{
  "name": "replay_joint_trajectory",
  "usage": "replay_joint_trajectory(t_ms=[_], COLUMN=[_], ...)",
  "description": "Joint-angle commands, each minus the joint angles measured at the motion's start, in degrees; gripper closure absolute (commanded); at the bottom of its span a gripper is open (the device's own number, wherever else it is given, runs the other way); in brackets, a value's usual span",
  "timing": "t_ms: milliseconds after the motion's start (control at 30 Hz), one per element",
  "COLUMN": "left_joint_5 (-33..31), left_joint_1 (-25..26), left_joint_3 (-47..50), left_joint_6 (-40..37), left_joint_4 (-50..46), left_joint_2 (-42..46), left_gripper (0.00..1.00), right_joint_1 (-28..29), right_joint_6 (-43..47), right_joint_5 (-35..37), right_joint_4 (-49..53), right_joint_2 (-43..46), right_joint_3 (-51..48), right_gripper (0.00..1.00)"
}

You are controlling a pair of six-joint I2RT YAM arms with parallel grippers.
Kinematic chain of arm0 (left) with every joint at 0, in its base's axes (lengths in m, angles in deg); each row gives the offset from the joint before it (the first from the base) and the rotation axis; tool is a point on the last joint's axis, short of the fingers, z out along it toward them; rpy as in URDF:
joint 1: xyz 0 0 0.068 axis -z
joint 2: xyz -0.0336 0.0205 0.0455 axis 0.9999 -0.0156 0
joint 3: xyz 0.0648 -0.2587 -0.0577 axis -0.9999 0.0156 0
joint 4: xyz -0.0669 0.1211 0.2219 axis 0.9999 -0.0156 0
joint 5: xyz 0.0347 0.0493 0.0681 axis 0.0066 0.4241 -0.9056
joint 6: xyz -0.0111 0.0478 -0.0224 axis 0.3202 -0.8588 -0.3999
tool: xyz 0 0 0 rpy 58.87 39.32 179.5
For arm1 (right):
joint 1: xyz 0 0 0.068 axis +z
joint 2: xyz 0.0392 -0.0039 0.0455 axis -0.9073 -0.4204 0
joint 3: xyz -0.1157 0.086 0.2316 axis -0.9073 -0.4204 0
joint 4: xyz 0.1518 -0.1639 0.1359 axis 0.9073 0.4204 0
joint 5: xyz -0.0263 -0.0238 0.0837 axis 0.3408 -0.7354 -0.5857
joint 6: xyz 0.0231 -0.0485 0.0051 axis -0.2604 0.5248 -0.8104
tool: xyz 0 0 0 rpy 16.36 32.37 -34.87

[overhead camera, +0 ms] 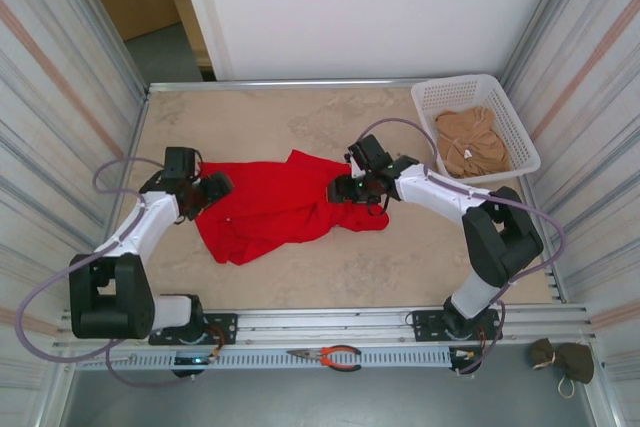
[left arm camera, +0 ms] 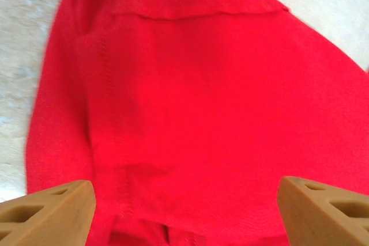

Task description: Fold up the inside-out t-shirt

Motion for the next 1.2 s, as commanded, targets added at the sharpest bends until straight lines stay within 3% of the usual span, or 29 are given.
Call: replay_joint_trajectory(t_ms=[0, 267, 333, 400, 467, 500, 767, 800, 900, 1000, 1167], left_joint_5=[-4.2, -4.5, -4.5, -4.0, -3.1, -3.1, -1.9, -1.6, -0.3, 1.7, 6.1], left_joint_1=[-1.9, -3.4, -3.5, -3.6, -3.8, -4.0, -4.0, -4.0, -4.2, -4.7, -6.6], left_joint_3=[-1.8, -7.8, -8.9, -10.3, -11.4, -12.0, -12.0, -12.1, -13.7, -17.0, -26.1], left_joint_6=[1.1, -0.6, -1.6, -2.6, -3.8, -4.2, -4.1, -3.9, -3.9, -3.9, -1.1], left_joint_4=[2.2, 5.1, 6.3, 6.5, 6.3, 6.0, 6.0, 5.9, 4.9, 3.7, 2.1], left_joint_2=[-2.9, -13.7, -16.1, -18.3, -19.4, -19.4, -15.0, -14.7, -13.8, -12.5, -8.6], left_gripper=[0.19, 0.31, 0.39, 0.62, 0.91, 1.00, 1.00, 1.00, 1.00, 1.00, 1.00], right_joint_1=[-3.1, -12.9, -14.3, -15.2, -15.4, -15.3, -12.7, -12.5, -13.0, -14.9, -20.1], right_joint_6=[-0.5, 0.1, 0.4, 0.5, 0.4, 0.4, -1.5, -1.7, -2.0, -1.4, -0.9], right_joint_5=[1.6, -5.3, -6.6, -8.2, -9.6, -10.1, -9.0, -8.9, -10.5, -12.6, -14.3], right_joint_4=[-0.3, -0.4, 0.1, 0.5, 0.9, 1.1, 2.1, 2.3, 2.9, 4.7, 7.5], right_joint_2=[1.5, -0.3, -2.2, -4.7, -7.3, -8.3, -17.6, -19.1, -22.4, -20.5, -10.0], right_joint_3=[0.5, 3.9, 5.7, 7.9, 10.3, 11.3, 17.3, 18.6, 22.1, 25.9, 33.5], right_gripper=[0.36, 0.38, 0.38, 0.38, 0.38, 0.38, 0.41, 0.49, 0.97, 1.00, 1.00])
